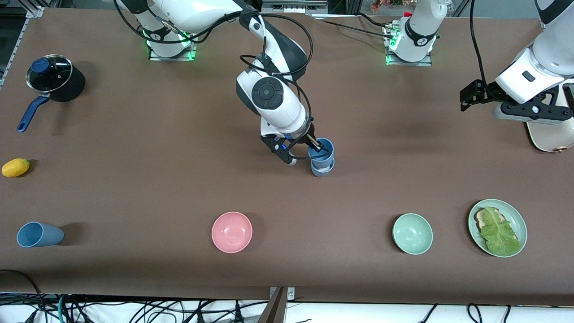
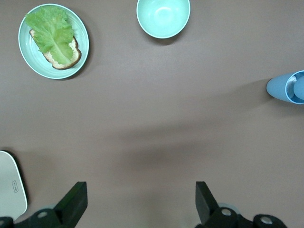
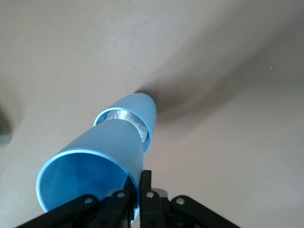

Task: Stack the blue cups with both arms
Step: 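Lower the held blue cup into the tissue cup with the right gripper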

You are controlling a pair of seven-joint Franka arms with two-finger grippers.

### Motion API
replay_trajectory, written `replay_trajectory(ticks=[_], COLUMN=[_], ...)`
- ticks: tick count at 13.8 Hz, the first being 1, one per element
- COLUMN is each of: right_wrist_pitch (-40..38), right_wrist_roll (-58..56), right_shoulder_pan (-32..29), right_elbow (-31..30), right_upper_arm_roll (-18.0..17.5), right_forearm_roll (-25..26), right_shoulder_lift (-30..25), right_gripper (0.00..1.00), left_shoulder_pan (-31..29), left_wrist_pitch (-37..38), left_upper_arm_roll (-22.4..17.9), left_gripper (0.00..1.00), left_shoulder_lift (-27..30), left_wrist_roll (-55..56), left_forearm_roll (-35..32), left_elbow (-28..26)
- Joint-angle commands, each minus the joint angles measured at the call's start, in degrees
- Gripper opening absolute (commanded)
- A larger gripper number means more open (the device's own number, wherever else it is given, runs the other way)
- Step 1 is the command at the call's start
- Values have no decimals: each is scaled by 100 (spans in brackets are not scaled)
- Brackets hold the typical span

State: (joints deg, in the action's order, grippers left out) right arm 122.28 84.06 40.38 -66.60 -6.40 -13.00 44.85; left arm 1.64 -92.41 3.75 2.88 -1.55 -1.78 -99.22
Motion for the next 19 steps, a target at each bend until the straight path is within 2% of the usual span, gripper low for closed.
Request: replay_trajectory(ticks=[1,8,10,12,13,15,19], right_wrist_pitch=[-20,-11,-11,-2,32,164,7], right_wrist_roll=[84,102,102,93,75,58,-65], right_shoulder_pan=[58,146,172,164,146,137,32], right_elbow=[253,253,253,253,253,253,288], right_upper_arm_roll=[51,60,69,95,95,104,244], right_forearm_roll=[-71,-53,-36,-45,-45,-36,-27], right_shoulder_lift=[191,314,323,323,323,323,139], right_gripper=[0,0,22,55,62,91,100], left_shoulder_pan=[-23,-23,-23,-32,-23,-23,-23], left_wrist_pitch=[13,13,13,13,13,13,13], left_upper_arm_roll=[12,12,12,3,3,12,12], left_gripper=[100,100,100,100,100,100,100], left_shoulder_lift=[-86,-86,-86,-86,-86,-86,-86], left_wrist_roll=[-65,-73,-82,-82,-82,-82,-73], left_forearm_roll=[-41,-33,-33,-33,-33,-33,-24], left_elbow=[157,157,157,157,157,157,157])
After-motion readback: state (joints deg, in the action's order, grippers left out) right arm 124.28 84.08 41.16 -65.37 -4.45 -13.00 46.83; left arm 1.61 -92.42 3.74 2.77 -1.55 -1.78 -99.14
